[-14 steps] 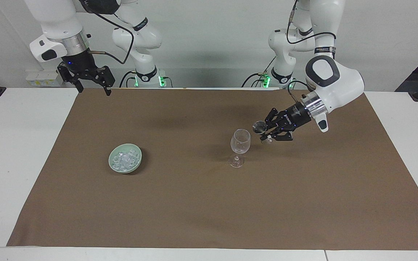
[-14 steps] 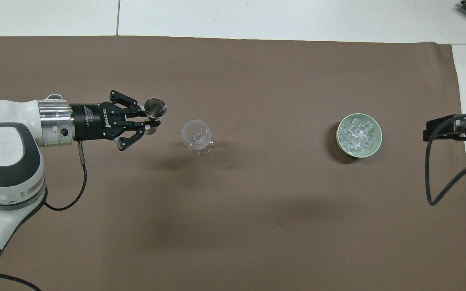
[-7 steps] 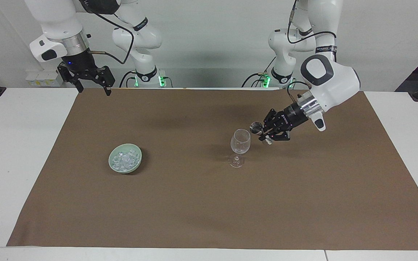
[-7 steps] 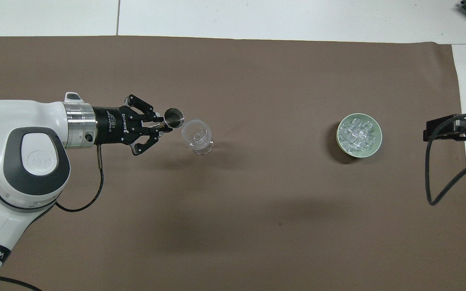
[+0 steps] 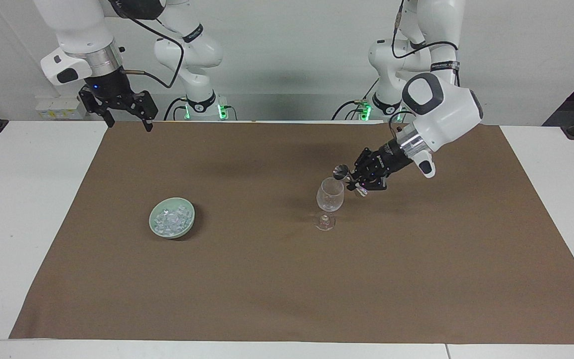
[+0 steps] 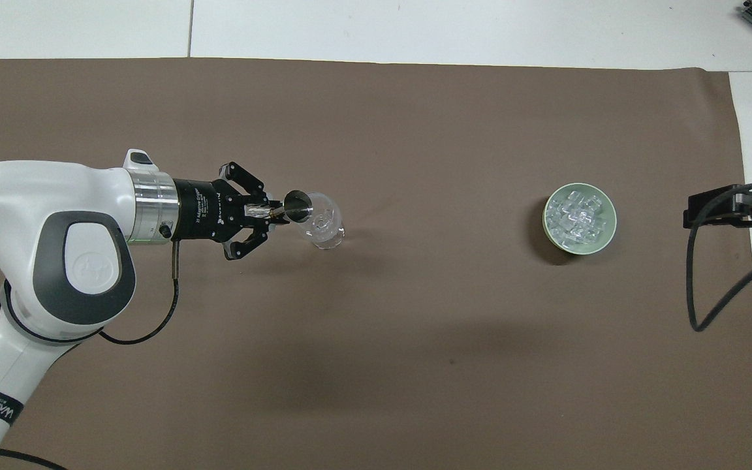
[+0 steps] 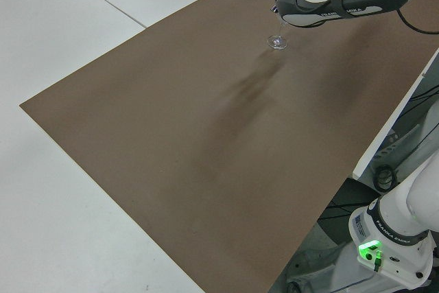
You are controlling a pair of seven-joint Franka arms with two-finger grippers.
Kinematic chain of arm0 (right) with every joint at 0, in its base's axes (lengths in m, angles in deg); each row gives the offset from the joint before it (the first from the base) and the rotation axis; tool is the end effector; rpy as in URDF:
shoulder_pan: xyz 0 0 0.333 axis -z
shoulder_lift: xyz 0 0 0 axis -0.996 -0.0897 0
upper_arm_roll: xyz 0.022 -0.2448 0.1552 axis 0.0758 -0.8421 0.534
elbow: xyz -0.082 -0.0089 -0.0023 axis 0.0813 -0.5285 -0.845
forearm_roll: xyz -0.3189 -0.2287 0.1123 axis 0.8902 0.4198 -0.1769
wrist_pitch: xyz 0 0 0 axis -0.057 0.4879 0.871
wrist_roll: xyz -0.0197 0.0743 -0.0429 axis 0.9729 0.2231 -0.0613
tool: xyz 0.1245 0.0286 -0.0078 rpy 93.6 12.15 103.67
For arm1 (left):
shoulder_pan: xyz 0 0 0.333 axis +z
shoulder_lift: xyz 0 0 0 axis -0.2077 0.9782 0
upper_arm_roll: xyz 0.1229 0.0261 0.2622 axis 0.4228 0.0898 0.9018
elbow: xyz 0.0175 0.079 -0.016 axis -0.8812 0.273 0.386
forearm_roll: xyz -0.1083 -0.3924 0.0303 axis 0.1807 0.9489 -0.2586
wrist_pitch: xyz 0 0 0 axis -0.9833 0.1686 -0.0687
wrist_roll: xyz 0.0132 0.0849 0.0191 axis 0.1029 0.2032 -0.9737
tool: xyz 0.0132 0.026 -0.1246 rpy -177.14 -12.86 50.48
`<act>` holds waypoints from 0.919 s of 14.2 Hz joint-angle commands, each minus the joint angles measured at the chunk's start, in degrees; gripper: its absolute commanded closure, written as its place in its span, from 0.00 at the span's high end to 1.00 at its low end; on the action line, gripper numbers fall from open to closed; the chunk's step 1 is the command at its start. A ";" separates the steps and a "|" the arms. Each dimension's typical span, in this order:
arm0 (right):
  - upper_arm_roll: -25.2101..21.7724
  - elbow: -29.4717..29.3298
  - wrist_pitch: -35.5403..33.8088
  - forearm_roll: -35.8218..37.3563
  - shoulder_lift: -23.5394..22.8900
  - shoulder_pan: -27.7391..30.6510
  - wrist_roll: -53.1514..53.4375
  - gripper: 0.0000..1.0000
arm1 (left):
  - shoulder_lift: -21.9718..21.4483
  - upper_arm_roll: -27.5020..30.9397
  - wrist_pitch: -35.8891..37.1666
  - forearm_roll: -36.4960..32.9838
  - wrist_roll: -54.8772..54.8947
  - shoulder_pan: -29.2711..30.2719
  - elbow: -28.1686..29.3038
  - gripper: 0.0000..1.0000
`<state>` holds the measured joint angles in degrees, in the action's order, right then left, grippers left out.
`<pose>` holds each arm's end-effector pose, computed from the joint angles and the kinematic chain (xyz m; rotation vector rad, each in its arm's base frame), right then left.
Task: Pour wine and add ice with both arms
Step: 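Carry the metal cup with the left gripper to the clear glass, then tilt the metal cup over the clear glass with the left gripper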
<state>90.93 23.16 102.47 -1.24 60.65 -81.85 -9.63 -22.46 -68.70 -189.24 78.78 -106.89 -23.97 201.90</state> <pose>0.5535 -0.0051 0.5979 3.1007 -0.2070 0.0212 0.5619 -0.2165 0.3976 1.7686 1.7347 -0.6043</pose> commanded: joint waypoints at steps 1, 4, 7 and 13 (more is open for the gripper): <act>0.49 0.26 -0.11 -0.97 0.16 1.13 -1.09 1.00 | -1.48 0.87 -1.39 -3.24 -1.32 -2.08 1.25 0.00; 0.49 0.35 -0.20 -0.97 0.24 1.04 -1.09 1.00 | -1.48 0.79 -2.09 -5.52 -2.54 -2.25 1.25 0.00; 0.49 0.35 -0.03 -0.97 0.16 1.13 -1.00 1.00 | -1.48 0.87 -2.10 -8.52 -3.95 -2.69 0.72 0.00; 0.49 0.43 -0.03 -0.97 0.24 0.34 -0.48 1.00 | -1.31 0.79 -2.10 -14.85 -7.82 -3.75 -0.51 0.00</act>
<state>91.14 23.16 102.47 -1.24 60.65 -81.95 -9.63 -22.77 -68.72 -190.73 66.14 -112.22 -26.53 201.42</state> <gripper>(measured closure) 0.000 0.775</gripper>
